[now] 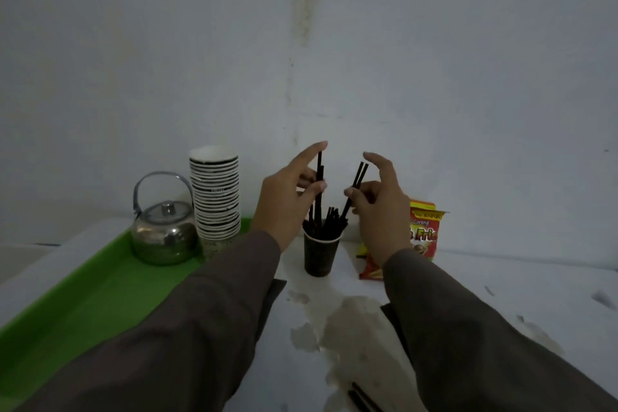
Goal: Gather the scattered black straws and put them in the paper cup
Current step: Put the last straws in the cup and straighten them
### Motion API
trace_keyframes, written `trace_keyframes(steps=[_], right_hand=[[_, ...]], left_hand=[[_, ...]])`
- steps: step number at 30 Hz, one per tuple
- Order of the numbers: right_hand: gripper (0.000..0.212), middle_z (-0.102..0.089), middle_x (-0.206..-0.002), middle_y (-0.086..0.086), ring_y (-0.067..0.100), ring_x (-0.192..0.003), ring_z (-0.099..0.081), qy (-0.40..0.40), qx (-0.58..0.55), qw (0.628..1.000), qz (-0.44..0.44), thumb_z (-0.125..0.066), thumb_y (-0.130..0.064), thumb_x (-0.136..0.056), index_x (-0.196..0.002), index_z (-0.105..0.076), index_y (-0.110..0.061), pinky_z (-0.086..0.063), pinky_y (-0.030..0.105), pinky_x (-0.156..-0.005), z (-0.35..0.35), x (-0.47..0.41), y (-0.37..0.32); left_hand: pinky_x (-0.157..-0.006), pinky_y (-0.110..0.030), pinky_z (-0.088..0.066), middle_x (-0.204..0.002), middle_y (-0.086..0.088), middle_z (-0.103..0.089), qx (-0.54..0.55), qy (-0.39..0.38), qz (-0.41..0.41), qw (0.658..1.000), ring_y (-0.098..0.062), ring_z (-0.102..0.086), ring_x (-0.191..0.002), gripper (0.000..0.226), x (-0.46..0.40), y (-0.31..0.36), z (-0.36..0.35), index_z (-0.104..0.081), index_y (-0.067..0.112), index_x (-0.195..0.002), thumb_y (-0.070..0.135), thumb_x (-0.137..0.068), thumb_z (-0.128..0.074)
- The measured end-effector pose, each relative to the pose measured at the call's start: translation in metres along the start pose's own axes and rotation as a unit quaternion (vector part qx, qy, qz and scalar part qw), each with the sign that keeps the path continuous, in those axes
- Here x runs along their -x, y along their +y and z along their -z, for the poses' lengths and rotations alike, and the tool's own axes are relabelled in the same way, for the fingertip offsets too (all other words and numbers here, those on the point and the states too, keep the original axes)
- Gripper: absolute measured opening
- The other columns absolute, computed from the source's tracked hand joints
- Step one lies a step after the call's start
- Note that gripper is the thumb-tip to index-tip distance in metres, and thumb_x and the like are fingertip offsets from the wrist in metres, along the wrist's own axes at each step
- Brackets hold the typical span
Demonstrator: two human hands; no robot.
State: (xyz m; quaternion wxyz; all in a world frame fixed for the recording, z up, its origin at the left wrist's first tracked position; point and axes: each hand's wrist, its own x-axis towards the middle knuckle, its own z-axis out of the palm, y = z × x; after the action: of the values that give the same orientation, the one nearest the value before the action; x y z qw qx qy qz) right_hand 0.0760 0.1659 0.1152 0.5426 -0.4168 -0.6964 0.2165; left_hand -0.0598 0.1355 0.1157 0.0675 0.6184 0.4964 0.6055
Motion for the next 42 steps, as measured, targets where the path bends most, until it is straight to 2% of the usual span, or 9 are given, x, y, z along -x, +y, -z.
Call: trace_keyframes(steps=[2,6,13,16,21,25,31,36,42], right_hand=[[0.048,-0.062,-0.080,0.000,0.011,-0.070,-0.059,0.008,0.016,1.000,0.013,-0.056,-0.009,-0.089,-0.129,-0.038,-0.028,-0.040,0.009,-0.061,-0.014,-0.011,0.002],[0.044,-0.062,-0.086,0.002,0.015,-0.077,-0.059,-0.014,0.030,0.999,0.005,-0.052,-0.007,-0.090,-0.127,-0.040,-0.027,-0.052,0.028,-0.072,-0.037,-0.013,0.015],[0.044,-0.063,-0.101,0.008,0.021,-0.091,-0.060,-0.016,0.088,0.996,0.005,-0.051,-0.012,-0.091,-0.125,-0.036,-0.036,-0.053,0.032,-0.078,-0.056,-0.008,0.054],[0.046,-0.061,-0.101,0.007,0.020,-0.092,-0.058,-0.022,0.133,0.991,0.013,-0.051,-0.013,-0.091,-0.127,-0.036,-0.038,-0.051,0.030,-0.081,-0.057,-0.006,0.067],[0.035,-0.058,-0.109,0.007,0.020,-0.100,-0.054,-0.034,0.153,0.988,0.012,-0.051,-0.013,-0.091,-0.122,-0.051,-0.029,-0.047,0.027,-0.089,-0.058,0.003,0.076],[0.030,-0.059,-0.114,0.008,0.020,-0.106,-0.053,-0.049,0.182,0.982,0.024,-0.052,-0.013,-0.090,-0.119,-0.059,-0.017,-0.044,0.032,-0.098,-0.056,0.005,0.076],[0.029,-0.062,-0.115,0.006,0.019,-0.110,-0.051,-0.039,0.172,0.984,0.031,-0.054,-0.015,-0.090,-0.118,-0.060,-0.017,-0.039,0.028,-0.096,-0.040,0.004,0.060],[0.024,-0.064,-0.116,0.002,0.017,-0.114,-0.044,-0.018,0.183,0.982,0.051,-0.056,-0.014,-0.088,-0.110,-0.064,-0.016,-0.026,0.018,-0.090,-0.006,0.030,0.040],[0.015,-0.063,-0.098,-0.002,0.007,-0.091,-0.047,-0.055,0.152,0.987,0.020,-0.060,-0.011,-0.084,-0.096,-0.068,-0.017,-0.039,0.025,-0.083,0.029,0.104,0.037]], left_hand=[[-0.076,-0.021,-0.052,-0.080,0.004,-0.058,0.005,0.008,0.001,1.000,-0.014,-0.060,-0.080,0.058,-0.010,-0.008,-0.005,-0.047,0.042,-0.126,0.008,-0.083,-0.065],[-0.076,-0.019,-0.051,-0.080,0.005,-0.058,0.002,0.017,0.009,1.000,-0.012,-0.059,-0.079,0.062,-0.010,-0.026,-0.016,-0.042,0.050,-0.123,0.006,-0.084,-0.062],[-0.081,-0.027,-0.054,-0.085,0.001,-0.061,-0.017,0.006,0.027,0.999,-0.010,-0.060,-0.079,0.062,-0.001,-0.054,-0.033,-0.039,0.051,-0.127,0.007,-0.087,-0.059],[-0.081,-0.028,-0.054,-0.087,0.002,-0.062,-0.048,-0.020,0.036,0.998,-0.010,-0.060,-0.081,0.055,0.004,-0.062,-0.037,-0.044,0.041,-0.129,0.009,-0.087,-0.059],[-0.090,-0.032,-0.050,-0.110,-0.005,-0.064,-0.135,-0.073,0.011,0.988,-0.019,-0.058,-0.099,0.032,0.013,-0.074,-0.042,-0.058,0.020,-0.119,0.011,-0.089,-0.057],[-0.085,-0.033,-0.048,-0.102,-0.009,-0.063,-0.238,-0.071,-0.050,0.967,-0.023,-0.053,-0.101,0.024,0.014,-0.083,-0.042,-0.066,0.009,-0.108,0.011,-0.085,-0.062],[-0.088,-0.037,-0.049,-0.111,-0.012,-0.064,-0.265,-0.056,-0.086,0.959,-0.029,-0.054,-0.106,0.030,0.015,-0.072,-0.036,-0.065,0.007,-0.112,0.009,-0.082,-0.065],[-0.090,-0.029,-0.042,-0.109,-0.007,-0.061,-0.236,-0.033,-0.098,0.966,-0.018,-0.046,-0.107,0.030,0.038,-0.047,-0.023,-0.066,0.012,-0.110,0.004,-0.082,-0.060],[-0.084,-0.013,-0.033,-0.099,-0.002,-0.062,-0.172,-0.079,-0.066,0.980,-0.010,-0.045,-0.097,0.025,0.118,-0.016,-0.025,-0.068,0.017,-0.103,0.007,-0.082,-0.058]])
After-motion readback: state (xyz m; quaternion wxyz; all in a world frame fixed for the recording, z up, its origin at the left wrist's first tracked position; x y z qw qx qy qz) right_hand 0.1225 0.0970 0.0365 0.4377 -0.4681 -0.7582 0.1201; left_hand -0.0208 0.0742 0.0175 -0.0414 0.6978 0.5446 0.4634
